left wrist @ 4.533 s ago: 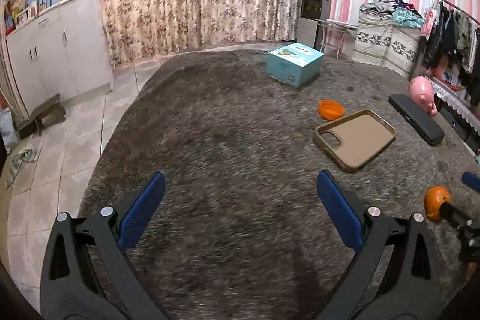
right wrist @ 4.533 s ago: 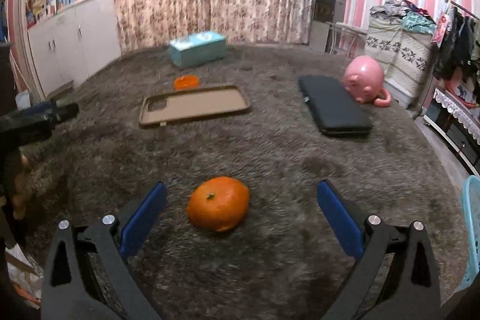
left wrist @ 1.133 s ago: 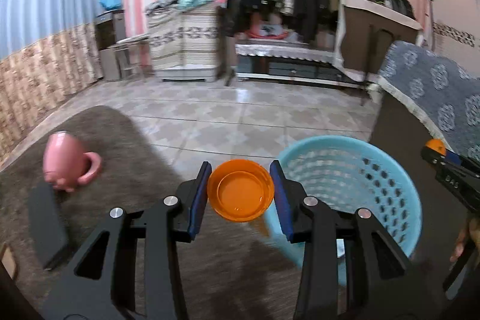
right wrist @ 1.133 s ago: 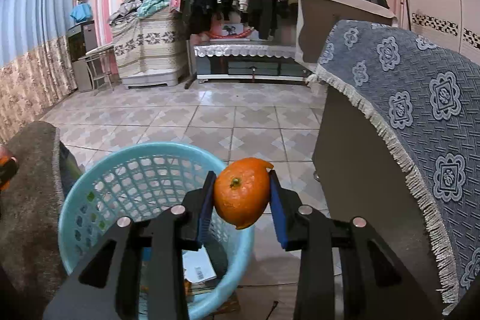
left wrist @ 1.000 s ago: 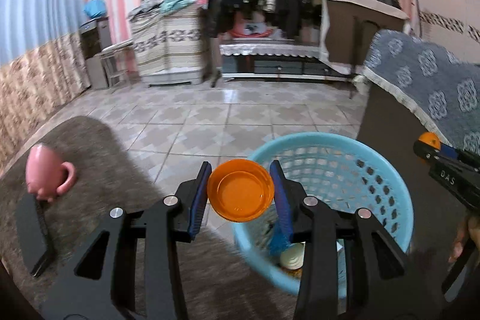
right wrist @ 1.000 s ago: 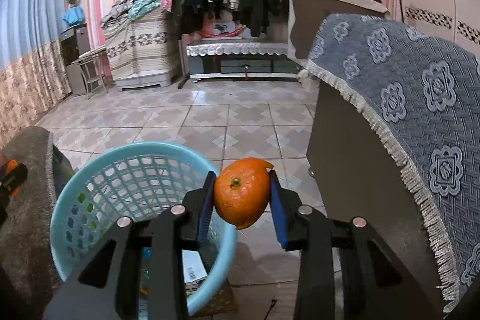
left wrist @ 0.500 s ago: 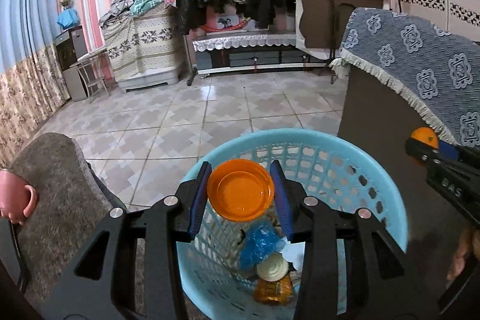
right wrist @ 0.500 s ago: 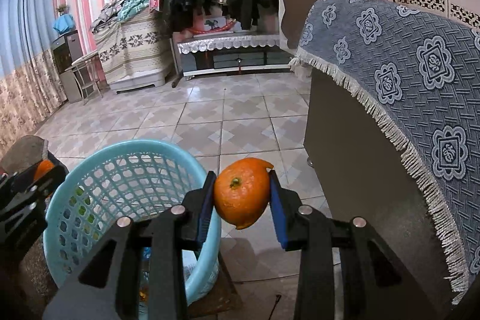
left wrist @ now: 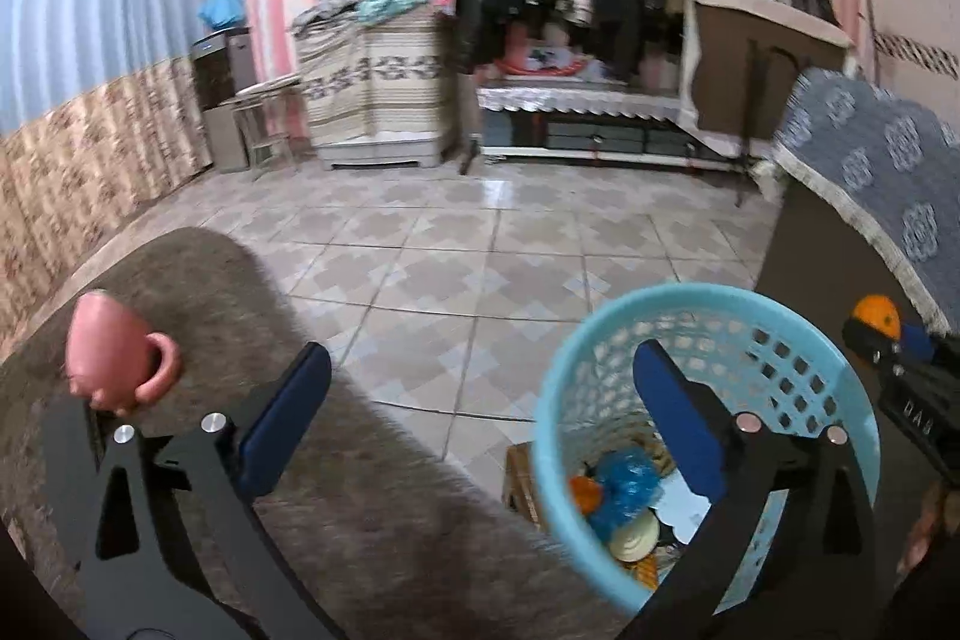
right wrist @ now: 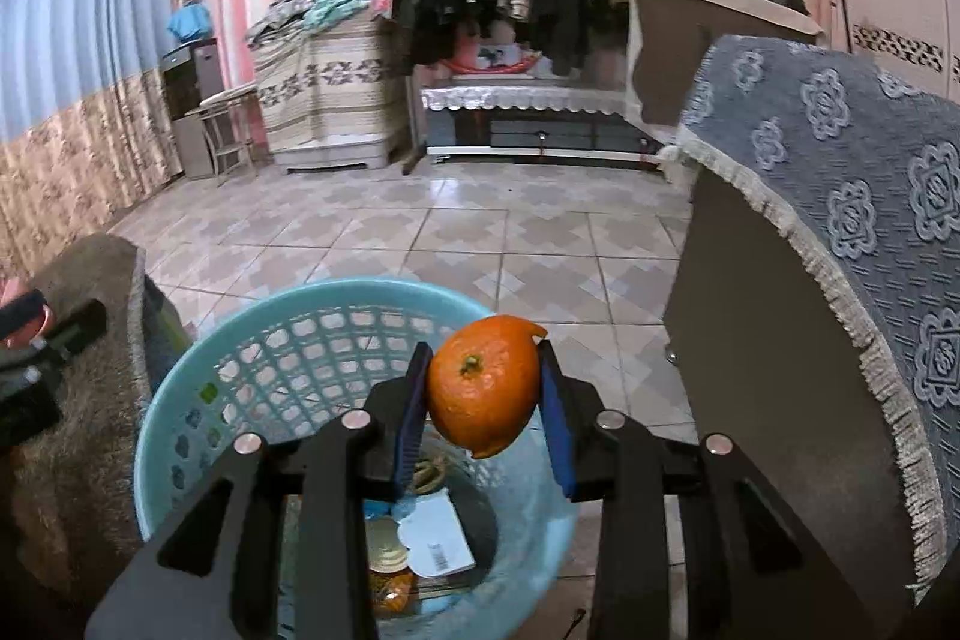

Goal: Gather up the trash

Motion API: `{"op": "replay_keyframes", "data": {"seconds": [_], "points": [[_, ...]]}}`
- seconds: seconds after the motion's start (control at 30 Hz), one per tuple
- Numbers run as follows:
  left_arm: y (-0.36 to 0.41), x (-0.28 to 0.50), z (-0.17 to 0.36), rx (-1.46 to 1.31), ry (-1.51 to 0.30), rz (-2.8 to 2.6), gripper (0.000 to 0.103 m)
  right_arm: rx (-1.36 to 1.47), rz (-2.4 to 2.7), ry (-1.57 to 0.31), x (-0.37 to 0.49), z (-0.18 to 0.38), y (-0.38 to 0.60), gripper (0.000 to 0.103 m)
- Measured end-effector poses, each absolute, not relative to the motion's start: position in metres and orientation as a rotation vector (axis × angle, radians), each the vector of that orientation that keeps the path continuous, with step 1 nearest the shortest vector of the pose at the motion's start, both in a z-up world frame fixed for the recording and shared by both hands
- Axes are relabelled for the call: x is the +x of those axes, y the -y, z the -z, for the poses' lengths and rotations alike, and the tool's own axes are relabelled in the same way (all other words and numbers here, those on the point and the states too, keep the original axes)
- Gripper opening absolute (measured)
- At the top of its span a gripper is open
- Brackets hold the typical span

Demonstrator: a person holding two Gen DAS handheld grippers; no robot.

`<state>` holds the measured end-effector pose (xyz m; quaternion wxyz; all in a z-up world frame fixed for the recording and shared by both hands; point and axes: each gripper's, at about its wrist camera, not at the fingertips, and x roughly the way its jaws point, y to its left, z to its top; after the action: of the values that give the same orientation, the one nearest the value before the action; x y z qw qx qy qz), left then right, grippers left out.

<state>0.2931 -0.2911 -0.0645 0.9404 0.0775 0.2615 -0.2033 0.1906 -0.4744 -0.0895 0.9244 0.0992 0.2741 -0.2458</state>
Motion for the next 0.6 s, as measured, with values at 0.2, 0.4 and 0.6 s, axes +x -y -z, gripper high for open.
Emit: {"op": "replay_keyframes", "data": {"seconds": [0.2, 0.4, 0.6], "points": [[0.26, 0.295, 0.061, 0.137, -0.524, 0.369, 0.098, 0.199, 0.456, -0.555, 0.21, 0.09, 0.457, 0.037], [0.234, 0.285, 0.056, 0.106, -0.511, 0.327, 0.098, 0.166, 0.469, -0.504, 0.205, 0.087, 0.445, 0.083], [0.199, 0.264, 0.045, 0.099, -0.496, 0.27, 0.098, 0.173, 0.484, -0.496, 0.194, 0.082, 0.444, 0.095]]}}
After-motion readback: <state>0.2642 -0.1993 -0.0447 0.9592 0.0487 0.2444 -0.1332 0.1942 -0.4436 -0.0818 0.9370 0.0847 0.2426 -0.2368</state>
